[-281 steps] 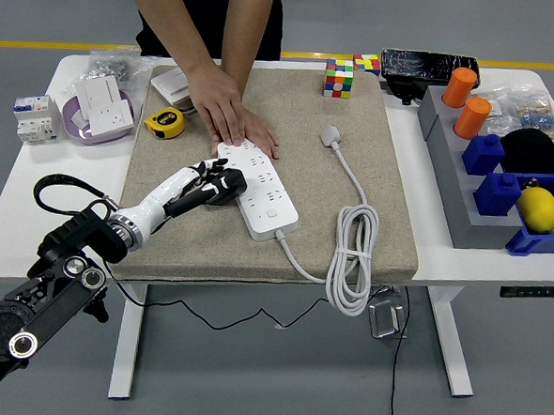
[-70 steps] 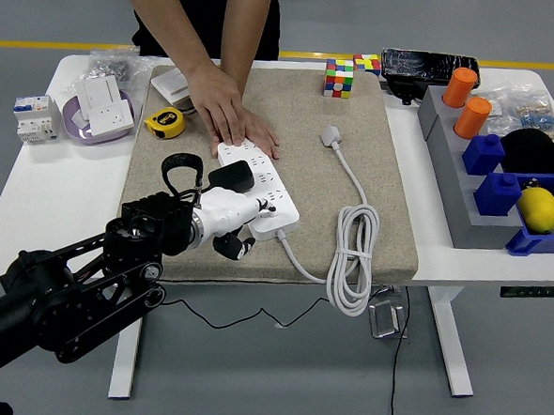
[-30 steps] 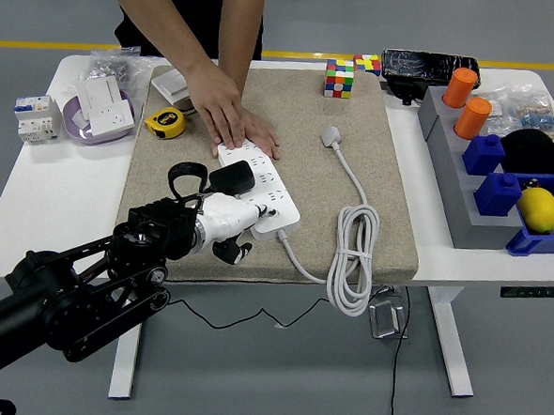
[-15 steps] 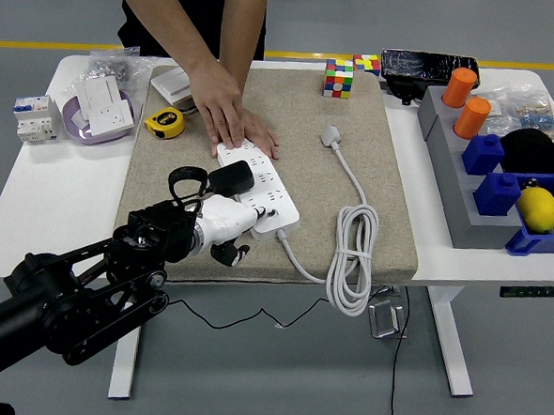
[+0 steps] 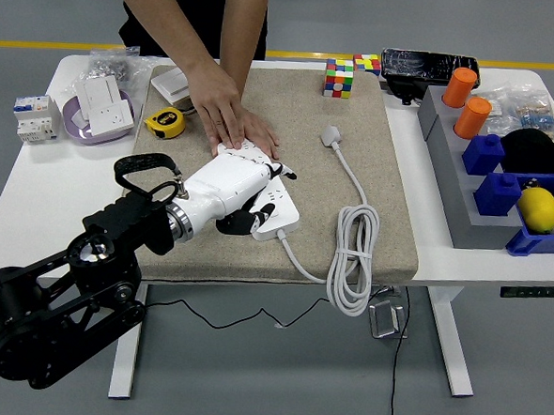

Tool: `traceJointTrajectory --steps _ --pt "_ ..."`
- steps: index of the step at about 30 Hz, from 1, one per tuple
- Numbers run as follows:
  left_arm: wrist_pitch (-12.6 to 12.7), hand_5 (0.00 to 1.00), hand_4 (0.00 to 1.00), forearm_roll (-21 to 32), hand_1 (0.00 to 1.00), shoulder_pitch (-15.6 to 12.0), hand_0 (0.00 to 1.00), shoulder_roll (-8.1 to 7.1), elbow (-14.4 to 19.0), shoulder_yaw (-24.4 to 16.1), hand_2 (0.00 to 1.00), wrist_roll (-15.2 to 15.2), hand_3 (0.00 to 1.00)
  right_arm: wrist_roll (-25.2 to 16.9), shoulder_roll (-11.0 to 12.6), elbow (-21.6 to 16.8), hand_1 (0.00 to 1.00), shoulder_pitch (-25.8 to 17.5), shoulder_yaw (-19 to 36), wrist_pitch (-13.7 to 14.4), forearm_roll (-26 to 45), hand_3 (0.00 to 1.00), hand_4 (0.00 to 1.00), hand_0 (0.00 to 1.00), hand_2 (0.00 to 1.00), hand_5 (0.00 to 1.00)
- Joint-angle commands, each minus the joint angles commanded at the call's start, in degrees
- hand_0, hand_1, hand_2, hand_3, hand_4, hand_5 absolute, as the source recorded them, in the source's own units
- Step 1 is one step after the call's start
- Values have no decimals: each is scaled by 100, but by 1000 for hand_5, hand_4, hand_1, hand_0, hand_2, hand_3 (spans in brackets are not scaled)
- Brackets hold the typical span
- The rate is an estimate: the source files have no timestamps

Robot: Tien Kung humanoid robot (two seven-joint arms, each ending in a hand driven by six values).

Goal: Pick up the plug,place it near the board,insert it into the board,press the button

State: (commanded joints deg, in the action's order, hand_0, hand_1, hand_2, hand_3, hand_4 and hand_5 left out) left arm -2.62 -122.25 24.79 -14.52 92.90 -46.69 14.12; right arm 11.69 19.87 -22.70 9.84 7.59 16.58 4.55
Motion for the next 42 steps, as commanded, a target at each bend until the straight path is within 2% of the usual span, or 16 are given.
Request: traceJointTrajectory --steps 3,4,9,10,11,21,22,27,28,30,33,34,37,39,40,42 --pt "393 377 843 524 374 -96 628 7 38 -89 363 -333 810 2 -8 -2 763 6 16 2 -10 766 998 849 734 998" --pt "448 467 939 634 998 -108 998 21 19 -111 998 -394 998 2 -10 -3 764 10 21 2 -15 766 998 848 734 998" --pt "650 467 939 1204 998 -159 998 43 -101 -186 998 -614 998 -1 -12 -5 764 33 41 5 -23 766 998 848 734 998" --pt "679 512 975 1281 998 -167 998 38 -117 -191 998 -644 998 -1 -12 -5 763 29 41 4 -20 766 998 847 734 998" --pt "696 512 975 1330 998 -173 998 34 -128 -194 998 -659 998 -1 -13 -5 763 24 40 4 -17 766 998 847 734 998" --pt "653 526 985 1306 998 -185 998 23 -181 -154 998 -584 998 -1 -18 0 764 24 52 5 -15 766 998 847 734 998" --pt "657 527 980 1308 922 -180 910 22 -186 -146 904 -565 998 -1 -18 -1 764 25 53 5 -17 766 998 847 734 998" --pt "623 527 980 980 922 -122 910 30 -242 -134 904 -428 998 0 -13 2 764 18 40 6 -2 766 998 847 734 998" --pt "630 290 879 886 431 -98 384 27 -261 -115 437 -405 998 0 -13 2 764 19 41 6 -3 766 998 848 734 998" --pt "646 290 879 733 431 -48 384 29 -303 -81 437 -354 998 2 -11 1 764 28 35 6 -4 766 998 848 734 998" --pt "535 290 879 441 431 47 384 50 -423 -21 437 -352 998 3 -13 -1 764 37 40 5 -13 766 998 848 734 998" --pt "500 143 603 376 149 70 218 55 -456 0 219 -354 970 3 -13 -1 764 37 36 6 -11 766 998 848 734 998" --pt "334 143 603 240 149 162 218 77 -597 77 219 -350 970 3 -7 1 764 35 18 4 -1 766 998 848 734 998" --pt "114 143 603 174 149 241 218 107 -741 138 219 -342 970 4 -1 3 764 34 -4 5 12 766 998 848 734 998" --pt "29 2 617 153 47 265 137 119 -795 155 142 -334 910 4 1 3 764 34 -7 5 12 766 998 848 734 998" --pt "-194 2 617 114 47 327 137 161 -963 200 142 -304 910 4 5 1 764 40 -11 6 11 766 998 848 734 998"
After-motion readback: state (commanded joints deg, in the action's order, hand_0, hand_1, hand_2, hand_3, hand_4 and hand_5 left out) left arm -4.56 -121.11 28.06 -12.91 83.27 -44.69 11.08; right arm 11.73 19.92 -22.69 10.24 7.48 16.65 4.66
